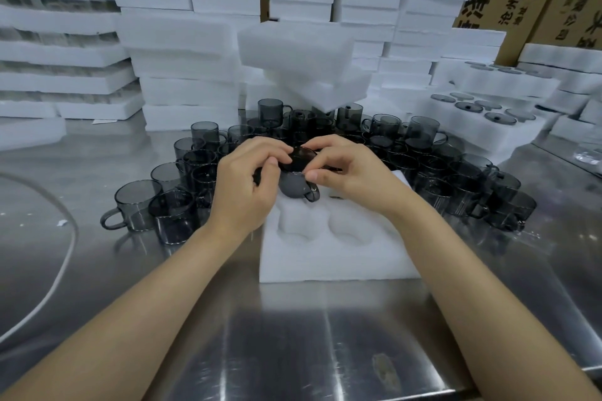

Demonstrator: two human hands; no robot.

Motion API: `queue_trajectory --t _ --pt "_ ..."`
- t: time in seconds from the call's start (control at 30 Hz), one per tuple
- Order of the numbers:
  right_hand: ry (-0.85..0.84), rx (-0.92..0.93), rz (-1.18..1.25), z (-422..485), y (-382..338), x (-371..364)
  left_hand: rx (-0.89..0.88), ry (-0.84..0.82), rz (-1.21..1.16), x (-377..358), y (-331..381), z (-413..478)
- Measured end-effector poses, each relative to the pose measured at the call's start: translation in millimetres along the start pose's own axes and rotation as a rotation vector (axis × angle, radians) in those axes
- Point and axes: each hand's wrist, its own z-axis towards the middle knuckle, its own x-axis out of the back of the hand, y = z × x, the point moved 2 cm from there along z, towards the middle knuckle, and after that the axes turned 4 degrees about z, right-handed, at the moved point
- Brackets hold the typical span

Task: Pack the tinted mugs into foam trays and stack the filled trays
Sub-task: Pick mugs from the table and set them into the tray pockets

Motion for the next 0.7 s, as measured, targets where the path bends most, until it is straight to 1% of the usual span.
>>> queue_trajectory --t 0.2,0.47,0.53,0.6,0.7 --pt "0.006 -0.024 0.057 1.0 -0.3 0.9 0.068 0.05 -0.016 0.3 -2.2 1.3" --pt "0.021 0.066 0.082 -1.6 4.4 -1.5 0.047 0.088 -0.006 3.3 -2.5 3.4" --pt "0.019 0.084 0.036 -2.7 5.3 -1.7 0.026 0.091 0.009 3.5 -3.6 3.7" --pt "0.006 0.078 -0.059 -2.5 6.2 -2.5 0.006 0.05 0.044 2.1 -4.7 2.6" --pt "-0.073 -0.002 -0.118 -2.0 6.1 -5.2 0.025 -0.005 0.066 1.7 -8.5 1.9"
